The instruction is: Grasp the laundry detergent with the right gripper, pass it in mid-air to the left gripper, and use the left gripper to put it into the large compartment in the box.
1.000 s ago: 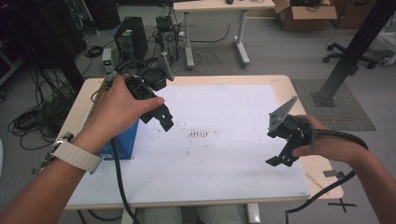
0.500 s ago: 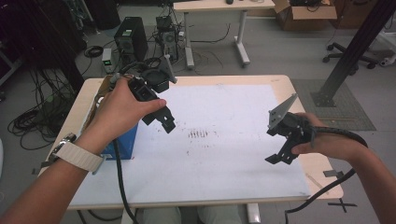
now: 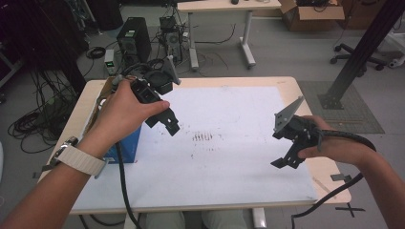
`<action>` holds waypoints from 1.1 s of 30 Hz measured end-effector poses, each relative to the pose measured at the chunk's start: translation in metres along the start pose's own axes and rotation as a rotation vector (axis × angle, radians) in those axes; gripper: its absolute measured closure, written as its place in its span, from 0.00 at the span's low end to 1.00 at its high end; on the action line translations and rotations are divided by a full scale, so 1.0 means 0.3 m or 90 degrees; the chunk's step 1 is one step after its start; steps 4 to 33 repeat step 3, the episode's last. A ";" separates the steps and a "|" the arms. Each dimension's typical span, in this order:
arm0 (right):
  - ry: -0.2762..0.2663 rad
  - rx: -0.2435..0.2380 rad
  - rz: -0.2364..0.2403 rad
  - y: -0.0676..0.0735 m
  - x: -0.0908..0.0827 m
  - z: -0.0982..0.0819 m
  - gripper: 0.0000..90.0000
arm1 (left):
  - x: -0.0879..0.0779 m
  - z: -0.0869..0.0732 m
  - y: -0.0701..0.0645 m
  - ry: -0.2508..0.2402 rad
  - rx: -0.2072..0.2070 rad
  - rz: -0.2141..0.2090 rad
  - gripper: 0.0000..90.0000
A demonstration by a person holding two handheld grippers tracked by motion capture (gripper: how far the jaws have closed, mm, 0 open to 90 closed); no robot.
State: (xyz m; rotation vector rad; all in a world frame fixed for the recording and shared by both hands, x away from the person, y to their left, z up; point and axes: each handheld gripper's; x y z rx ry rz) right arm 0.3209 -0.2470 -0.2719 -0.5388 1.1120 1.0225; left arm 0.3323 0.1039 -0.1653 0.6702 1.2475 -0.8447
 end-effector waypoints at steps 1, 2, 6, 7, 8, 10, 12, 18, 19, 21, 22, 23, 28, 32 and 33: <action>-0.002 0.000 -0.001 -0.001 0.000 0.000 0.08 | 0.000 0.000 -0.001 0.000 0.001 -0.001 0.06; -0.003 0.001 -0.001 -0.002 -0.001 0.000 0.08 | 0.000 0.000 -0.001 0.000 0.000 0.000 0.06; -0.003 0.003 -0.001 -0.002 -0.001 0.000 0.08 | -0.001 0.000 -0.001 -0.002 -0.001 -0.001 0.06; -0.003 0.003 -0.001 -0.002 -0.001 0.000 0.08 | -0.001 0.000 -0.001 -0.002 -0.001 -0.001 0.06; -0.003 0.003 -0.001 -0.002 -0.001 0.000 0.08 | -0.001 0.000 -0.001 -0.002 -0.001 -0.001 0.06; -0.003 0.003 -0.001 -0.002 -0.001 0.000 0.08 | -0.001 0.000 -0.001 -0.002 -0.001 -0.001 0.06; -0.003 0.003 -0.001 -0.002 -0.001 0.000 0.08 | -0.001 0.000 -0.001 -0.002 -0.001 -0.001 0.06; -0.003 0.003 -0.001 -0.002 -0.001 0.000 0.08 | -0.001 0.000 -0.001 -0.002 -0.001 -0.001 0.06; -0.003 0.003 -0.001 -0.002 -0.001 0.000 0.08 | -0.001 0.000 -0.001 -0.002 -0.001 -0.001 0.06; -0.003 0.003 -0.001 -0.002 -0.001 0.000 0.08 | -0.001 0.000 -0.001 -0.002 -0.001 -0.001 0.06; -0.003 0.003 -0.001 -0.002 -0.001 0.000 0.08 | -0.001 0.000 -0.001 -0.002 -0.001 -0.001 0.06; -0.003 0.003 -0.001 -0.002 -0.001 0.000 0.08 | -0.001 0.000 -0.001 -0.002 -0.001 -0.001 0.06; -0.003 0.003 -0.001 -0.002 -0.001 0.000 0.08 | -0.001 0.000 -0.001 -0.002 -0.001 -0.001 0.06; -0.003 0.003 -0.001 -0.002 -0.001 0.000 0.08 | -0.001 0.000 -0.001 -0.002 -0.001 -0.001 0.06; -0.003 0.003 -0.001 -0.002 -0.001 0.000 0.08 | -0.001 0.000 -0.001 -0.002 -0.001 -0.001 0.06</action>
Point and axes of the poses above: each handheld gripper's, and its own axes: x roughly forward along the jaws, z roughly out of its top, y roughly to its left, and after that the axes turned 14 degrees about x, right-handed
